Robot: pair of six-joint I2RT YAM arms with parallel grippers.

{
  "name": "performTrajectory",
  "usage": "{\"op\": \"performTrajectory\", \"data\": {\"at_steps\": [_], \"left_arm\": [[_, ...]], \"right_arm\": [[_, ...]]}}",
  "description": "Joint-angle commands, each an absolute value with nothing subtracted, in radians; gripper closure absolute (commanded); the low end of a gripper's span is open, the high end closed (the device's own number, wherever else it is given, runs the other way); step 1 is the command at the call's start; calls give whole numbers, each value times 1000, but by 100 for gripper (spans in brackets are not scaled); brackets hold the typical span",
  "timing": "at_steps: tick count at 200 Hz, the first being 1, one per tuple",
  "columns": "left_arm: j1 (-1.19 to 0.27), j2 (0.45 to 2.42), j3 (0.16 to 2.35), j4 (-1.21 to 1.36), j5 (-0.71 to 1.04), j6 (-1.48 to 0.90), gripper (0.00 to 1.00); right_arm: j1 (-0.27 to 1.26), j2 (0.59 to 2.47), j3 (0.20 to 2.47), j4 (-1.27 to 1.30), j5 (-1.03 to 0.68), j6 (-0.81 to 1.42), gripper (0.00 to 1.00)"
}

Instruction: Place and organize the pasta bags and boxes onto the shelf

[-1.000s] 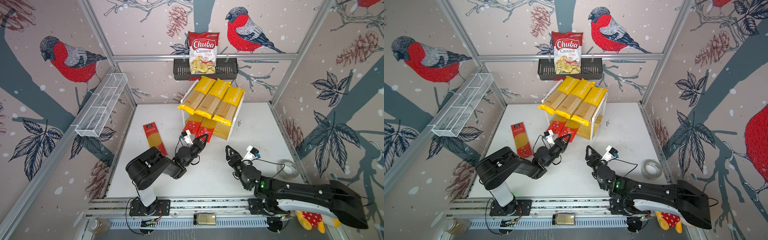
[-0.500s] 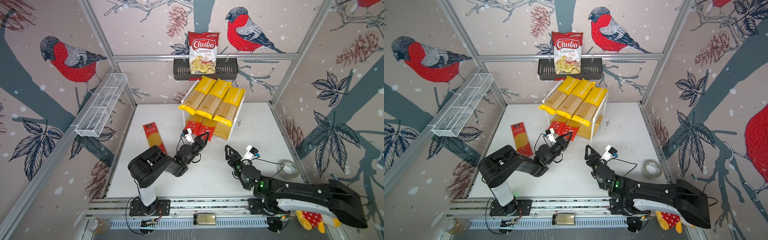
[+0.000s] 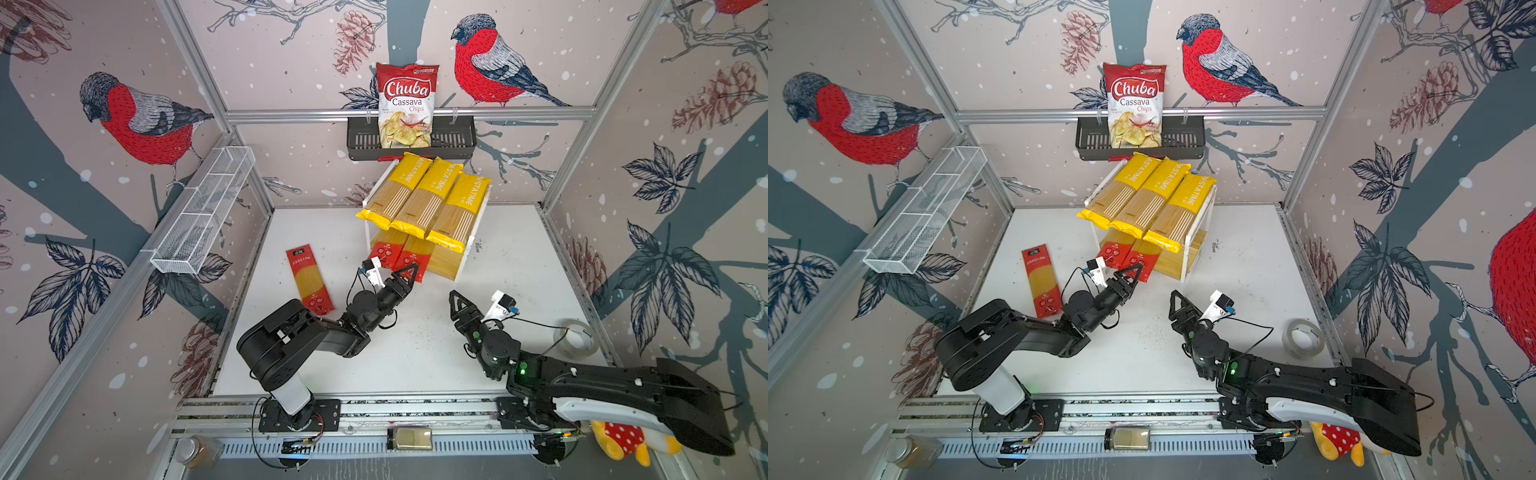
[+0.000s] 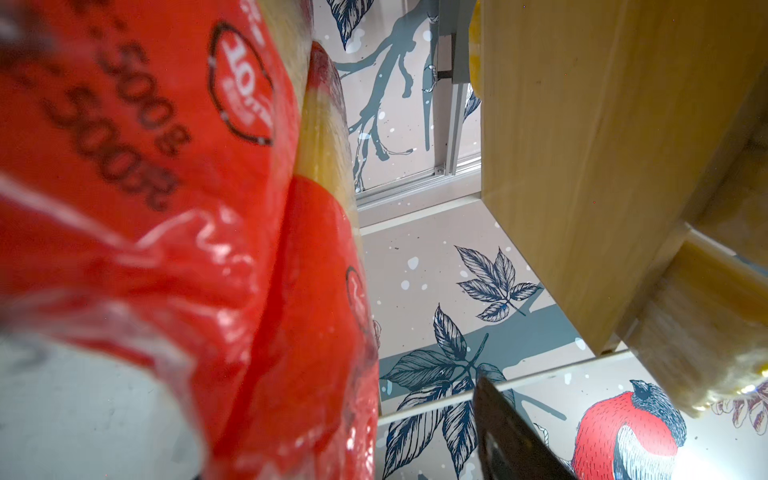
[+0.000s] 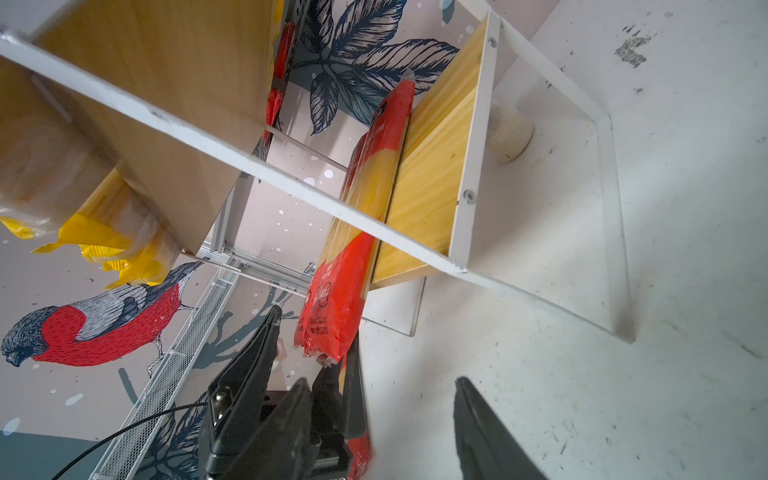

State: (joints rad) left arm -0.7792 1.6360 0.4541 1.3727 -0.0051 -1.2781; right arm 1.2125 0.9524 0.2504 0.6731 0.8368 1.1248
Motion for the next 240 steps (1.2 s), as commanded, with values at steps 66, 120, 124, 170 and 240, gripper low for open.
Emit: {"op": "performTrajectory", "data": {"at_steps": [66, 120, 124, 170, 240], "left_arm": [[-782, 1306, 359, 820, 118, -1037, 31], [-728, 1139, 388, 429, 38, -860, 31], [-710, 1131, 396, 397, 49, -850, 31], [-533, 943, 409, 98, -7, -745, 31], [-210, 771, 454, -92, -15, -646, 30]], "right_arm": [[1220, 1000, 295, 693, 832, 1098, 45], [1266, 1169, 451, 607, 798, 1041, 45], [1273, 1182, 459, 609, 797, 1032, 45], [1331, 1425, 666, 515, 746, 933, 46], [1358, 1811, 1018, 420, 527, 787, 47]]}}
